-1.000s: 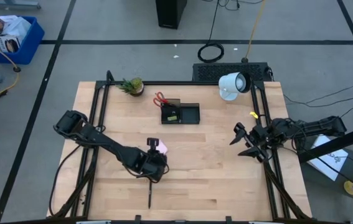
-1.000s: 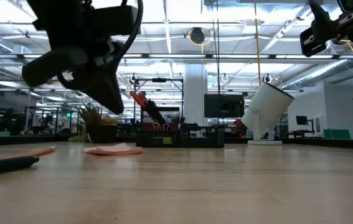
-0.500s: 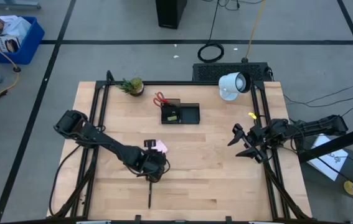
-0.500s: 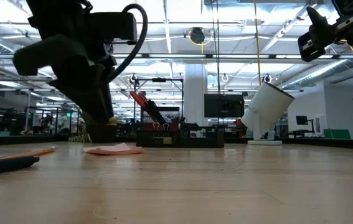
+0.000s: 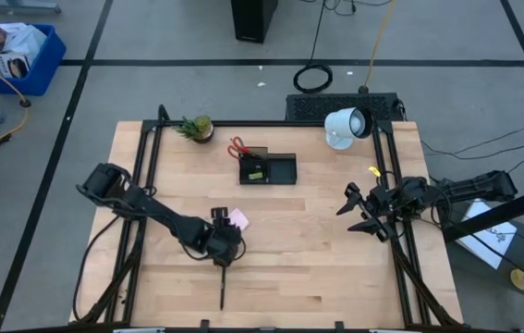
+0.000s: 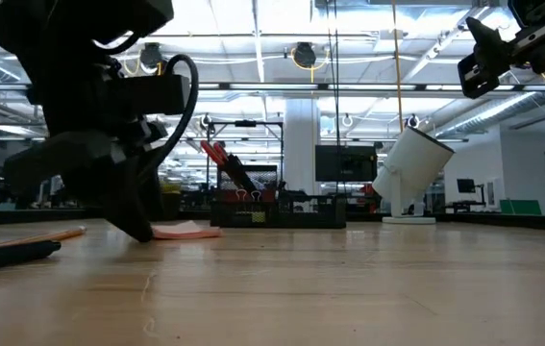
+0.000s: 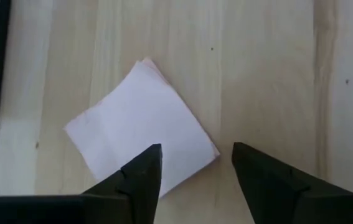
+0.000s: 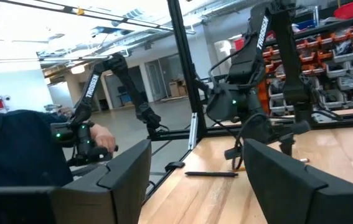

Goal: Pick and place office supplies into organizer
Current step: Put the sticky note into the mesh organizer

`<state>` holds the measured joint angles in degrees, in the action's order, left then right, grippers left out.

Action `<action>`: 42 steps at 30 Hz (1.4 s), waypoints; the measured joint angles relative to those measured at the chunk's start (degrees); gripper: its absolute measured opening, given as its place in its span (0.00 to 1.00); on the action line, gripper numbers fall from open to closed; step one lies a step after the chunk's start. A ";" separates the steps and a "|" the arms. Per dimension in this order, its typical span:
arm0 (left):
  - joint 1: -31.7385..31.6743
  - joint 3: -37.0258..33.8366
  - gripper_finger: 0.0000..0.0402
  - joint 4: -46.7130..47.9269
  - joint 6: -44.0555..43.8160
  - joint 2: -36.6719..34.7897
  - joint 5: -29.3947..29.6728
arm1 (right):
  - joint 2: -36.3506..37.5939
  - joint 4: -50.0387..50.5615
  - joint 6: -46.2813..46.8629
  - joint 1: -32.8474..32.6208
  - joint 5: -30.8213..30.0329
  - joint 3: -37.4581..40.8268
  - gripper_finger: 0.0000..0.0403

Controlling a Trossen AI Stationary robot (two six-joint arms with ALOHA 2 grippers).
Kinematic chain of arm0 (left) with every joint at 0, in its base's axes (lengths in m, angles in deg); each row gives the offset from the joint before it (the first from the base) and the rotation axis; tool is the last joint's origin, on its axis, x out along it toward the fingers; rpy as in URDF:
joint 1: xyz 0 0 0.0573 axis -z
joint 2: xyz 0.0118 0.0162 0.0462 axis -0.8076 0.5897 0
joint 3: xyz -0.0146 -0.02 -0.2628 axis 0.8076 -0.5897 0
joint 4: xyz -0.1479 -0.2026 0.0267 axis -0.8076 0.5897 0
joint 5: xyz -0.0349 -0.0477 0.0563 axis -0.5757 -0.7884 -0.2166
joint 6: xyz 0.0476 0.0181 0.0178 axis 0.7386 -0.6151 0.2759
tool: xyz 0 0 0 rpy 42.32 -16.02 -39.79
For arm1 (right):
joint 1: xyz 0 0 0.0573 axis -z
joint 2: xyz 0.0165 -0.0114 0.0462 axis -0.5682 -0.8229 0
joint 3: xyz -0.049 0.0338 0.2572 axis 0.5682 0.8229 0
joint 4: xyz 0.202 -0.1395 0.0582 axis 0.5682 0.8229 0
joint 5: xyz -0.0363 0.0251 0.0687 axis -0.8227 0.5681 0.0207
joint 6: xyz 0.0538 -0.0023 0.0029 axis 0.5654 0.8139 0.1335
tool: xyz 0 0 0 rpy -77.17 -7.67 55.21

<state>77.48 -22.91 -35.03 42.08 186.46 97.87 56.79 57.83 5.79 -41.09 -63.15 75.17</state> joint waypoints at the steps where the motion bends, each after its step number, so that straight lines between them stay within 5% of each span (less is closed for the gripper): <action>1: -0.33 -0.54 0.50 -0.91 0.21 -0.10 -0.25 | 0.00 0.00 -0.03 0.01 -0.02 0.00 0.60; 11: -5.53 -5.43 0.35 -4.03 3.91 -0.28 -1.71 | -0.03 0.00 -0.05 0.01 0.00 0.00 0.60; 18: -8.91 -5.90 0.03 -5.09 4.95 -0.31 -6.37 | -0.06 0.00 -0.08 0.01 -0.03 0.00 0.61; 42: 0.38 5.77 0.00 5.02 3.60 -3.56 0.58 | -4.83 -0.53 0.99 -0.02 -4.35 0.00 0.61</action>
<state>77.86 -17.14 -30.01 45.68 182.90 98.45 51.96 57.30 6.78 -41.11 -67.49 75.17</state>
